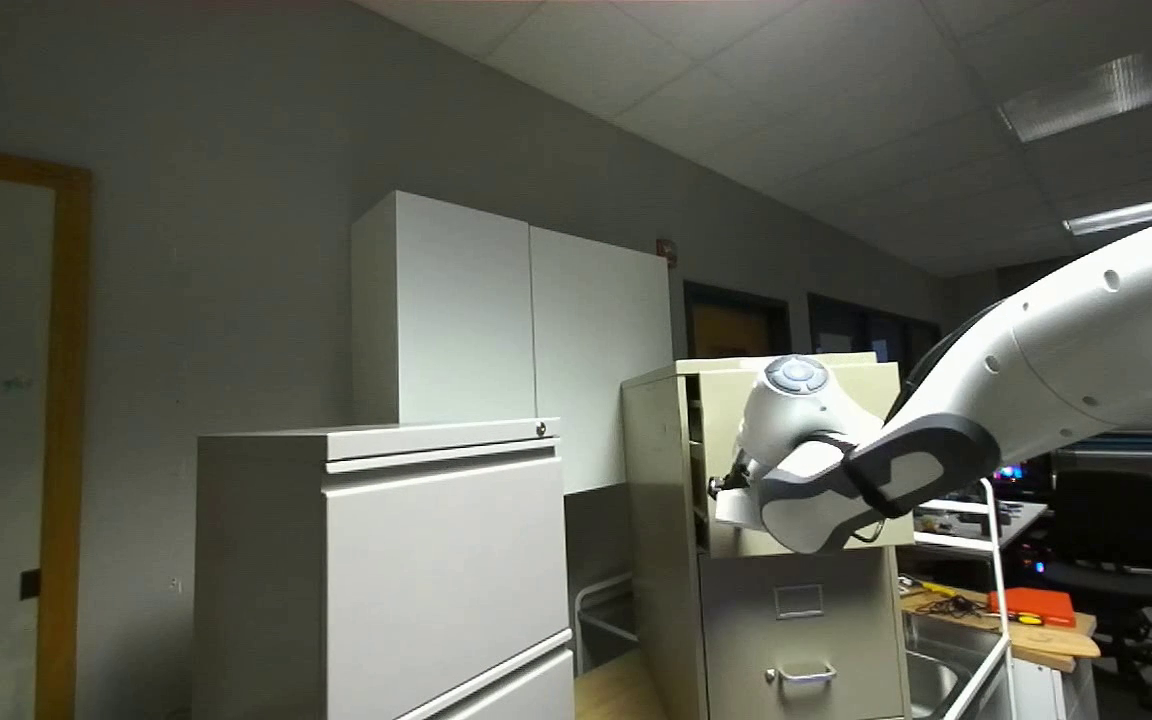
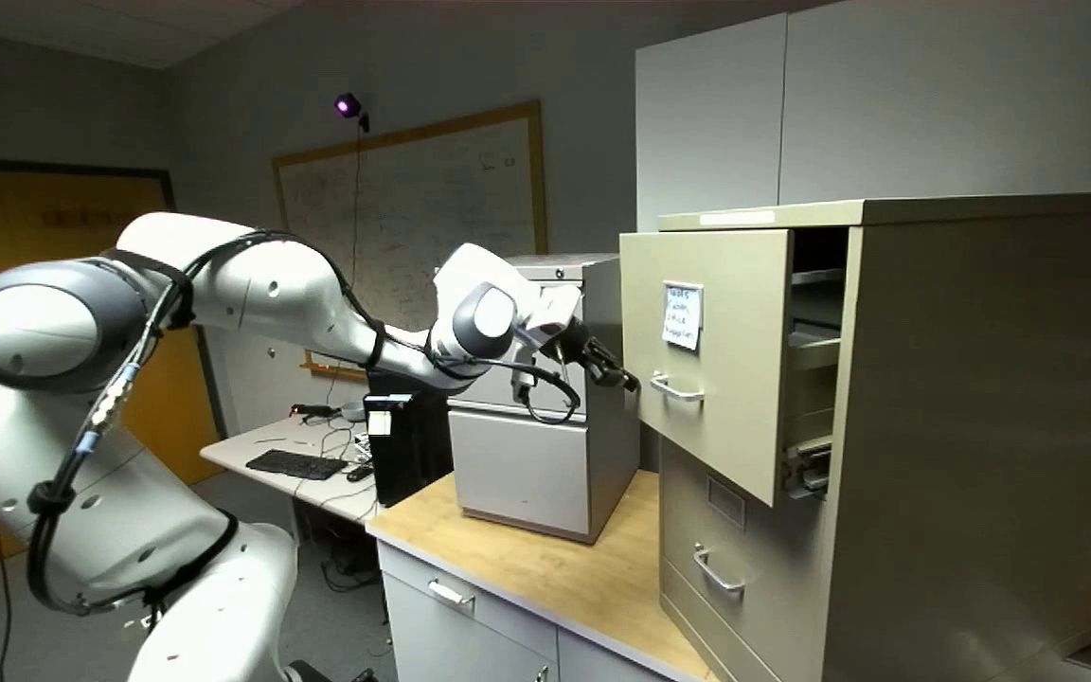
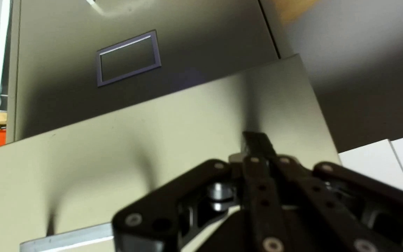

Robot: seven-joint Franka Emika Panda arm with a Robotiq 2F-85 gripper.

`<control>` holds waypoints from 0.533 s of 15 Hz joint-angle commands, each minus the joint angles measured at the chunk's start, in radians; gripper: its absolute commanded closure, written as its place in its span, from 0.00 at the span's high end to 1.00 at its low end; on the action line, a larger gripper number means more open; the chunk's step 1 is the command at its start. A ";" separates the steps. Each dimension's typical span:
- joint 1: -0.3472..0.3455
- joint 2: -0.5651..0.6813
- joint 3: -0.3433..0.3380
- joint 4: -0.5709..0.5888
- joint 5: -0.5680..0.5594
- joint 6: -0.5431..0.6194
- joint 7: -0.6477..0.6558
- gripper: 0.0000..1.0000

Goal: Close the upper drawer

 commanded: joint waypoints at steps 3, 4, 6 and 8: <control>-0.285 0.122 0.263 0.174 -0.325 0.023 0.338 0.00; -0.320 0.129 0.301 0.191 -0.371 0.004 0.388 0.00; -0.384 0.144 0.377 0.222 -0.429 -0.034 0.450 0.00; -0.444 0.162 0.452 0.256 -0.478 -0.084 0.504 0.00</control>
